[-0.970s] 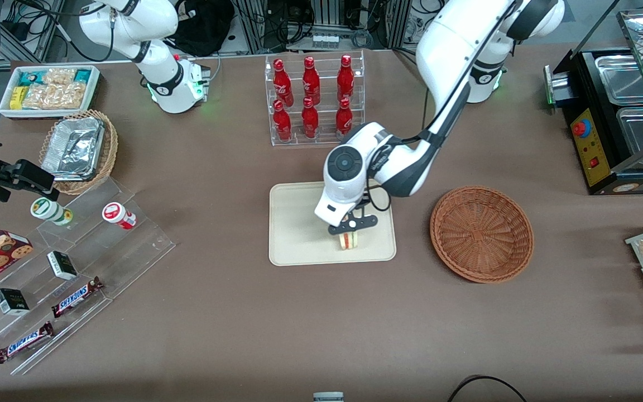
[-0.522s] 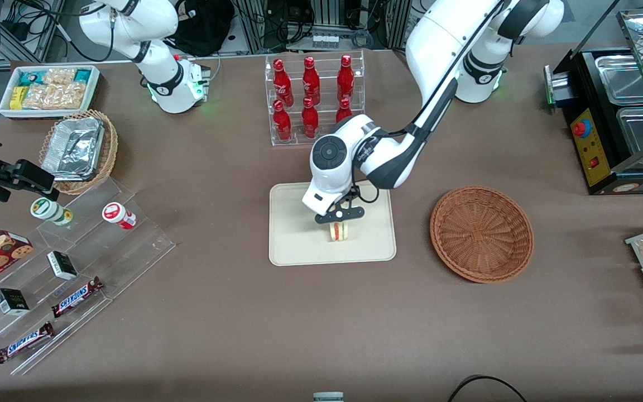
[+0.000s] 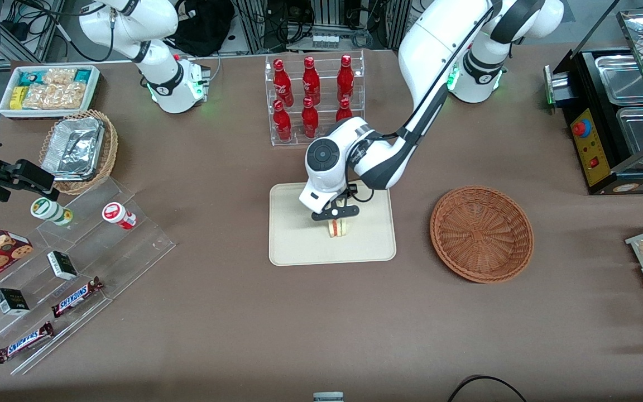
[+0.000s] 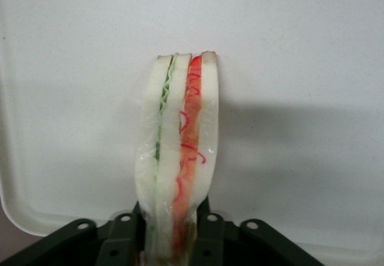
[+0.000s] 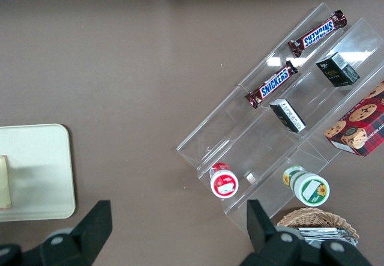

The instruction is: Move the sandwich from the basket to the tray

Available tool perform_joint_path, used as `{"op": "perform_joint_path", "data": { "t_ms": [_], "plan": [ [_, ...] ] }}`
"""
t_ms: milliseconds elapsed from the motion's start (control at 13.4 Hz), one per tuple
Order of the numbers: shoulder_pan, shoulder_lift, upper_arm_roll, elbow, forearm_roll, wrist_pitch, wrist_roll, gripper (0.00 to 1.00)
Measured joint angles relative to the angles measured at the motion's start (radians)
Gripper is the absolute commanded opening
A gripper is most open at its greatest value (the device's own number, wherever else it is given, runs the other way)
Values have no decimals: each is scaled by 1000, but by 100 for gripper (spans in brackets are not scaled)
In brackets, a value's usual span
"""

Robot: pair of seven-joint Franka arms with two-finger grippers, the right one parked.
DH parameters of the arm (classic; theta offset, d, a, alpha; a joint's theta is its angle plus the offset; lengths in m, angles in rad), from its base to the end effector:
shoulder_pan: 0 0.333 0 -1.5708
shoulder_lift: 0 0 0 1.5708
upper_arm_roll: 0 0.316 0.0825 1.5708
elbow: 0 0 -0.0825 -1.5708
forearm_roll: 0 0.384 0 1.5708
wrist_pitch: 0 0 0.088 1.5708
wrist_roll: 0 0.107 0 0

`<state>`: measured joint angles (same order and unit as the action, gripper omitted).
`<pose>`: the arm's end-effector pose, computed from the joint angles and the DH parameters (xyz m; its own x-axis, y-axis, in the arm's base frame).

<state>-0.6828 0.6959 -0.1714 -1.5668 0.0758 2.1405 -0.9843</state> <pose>0.4670 -0.5072 0.2296 0.9872 0.1210 -0.1035 0.1148 -0.9913 -0.0642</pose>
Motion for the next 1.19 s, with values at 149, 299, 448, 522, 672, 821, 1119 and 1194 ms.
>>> {"op": "perform_joint_path", "data": {
  "t_ms": [149,299,448,522,672,821,1119,1194],
  "plan": [
    [0,0,1,1,0,14,0,100],
    [0,-2,2,3,0,15,-1,100],
    [1,-23,5,7,0,-14,-4,100],
    [2,-46,8,11,0,-48,-5,100],
    [7,-111,17,17,0,-160,-8,100],
    [34,-194,31,19,-1,-260,-11,100],
    [123,-330,38,18,-1,-342,-27,100],
    [144,-365,39,19,-1,-387,-27,100]
  ]
}}
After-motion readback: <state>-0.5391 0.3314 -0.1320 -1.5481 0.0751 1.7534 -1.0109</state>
